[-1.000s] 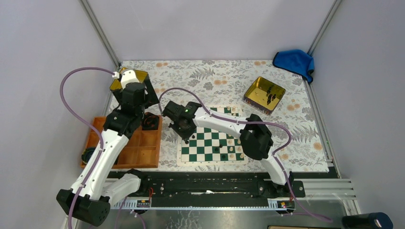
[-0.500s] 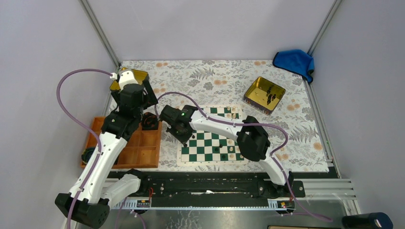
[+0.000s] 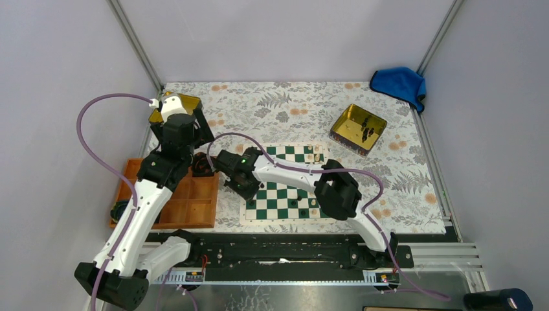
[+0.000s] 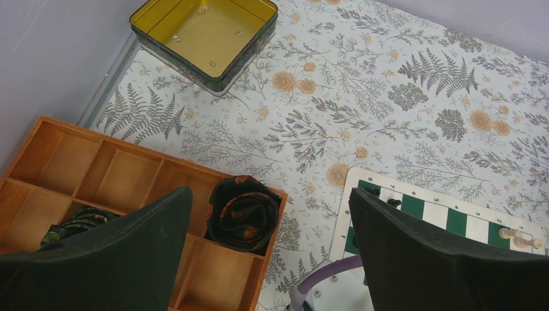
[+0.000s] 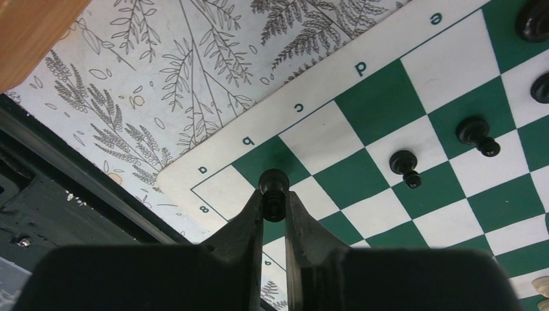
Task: Set up the chess pieces on the board
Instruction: Place the chess piece on the chessboard.
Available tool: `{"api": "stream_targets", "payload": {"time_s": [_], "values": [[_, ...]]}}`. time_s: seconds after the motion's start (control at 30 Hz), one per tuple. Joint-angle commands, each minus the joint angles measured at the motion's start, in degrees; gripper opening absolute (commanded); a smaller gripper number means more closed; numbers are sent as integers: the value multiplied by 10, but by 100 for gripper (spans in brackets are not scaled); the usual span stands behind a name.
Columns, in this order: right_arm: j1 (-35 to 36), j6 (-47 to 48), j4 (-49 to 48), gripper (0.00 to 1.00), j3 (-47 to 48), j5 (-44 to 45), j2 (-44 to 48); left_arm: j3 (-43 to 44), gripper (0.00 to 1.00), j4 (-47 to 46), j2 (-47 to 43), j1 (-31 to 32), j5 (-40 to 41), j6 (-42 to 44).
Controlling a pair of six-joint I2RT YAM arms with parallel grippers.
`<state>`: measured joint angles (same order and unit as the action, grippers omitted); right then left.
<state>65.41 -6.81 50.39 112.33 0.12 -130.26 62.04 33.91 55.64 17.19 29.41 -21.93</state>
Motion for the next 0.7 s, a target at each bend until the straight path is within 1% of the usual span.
{"api": "stream_targets", "payload": {"time_s": [0.0, 0.37, 0.43, 0.67], "values": [[8, 13, 2, 0, 11, -15, 3, 3, 99, -12, -6, -4, 10, 2], [9, 15, -8, 1, 6, -4, 2, 2, 99, -12, -3, -4, 4, 1], [10, 19, -8, 0, 15, 16, -1, 2, 99, -14, -2, -4, 4, 1], [8, 18, -13, 0, 38, 45, -16, 3, 99, -13, -2, -4, 2, 1]]}}
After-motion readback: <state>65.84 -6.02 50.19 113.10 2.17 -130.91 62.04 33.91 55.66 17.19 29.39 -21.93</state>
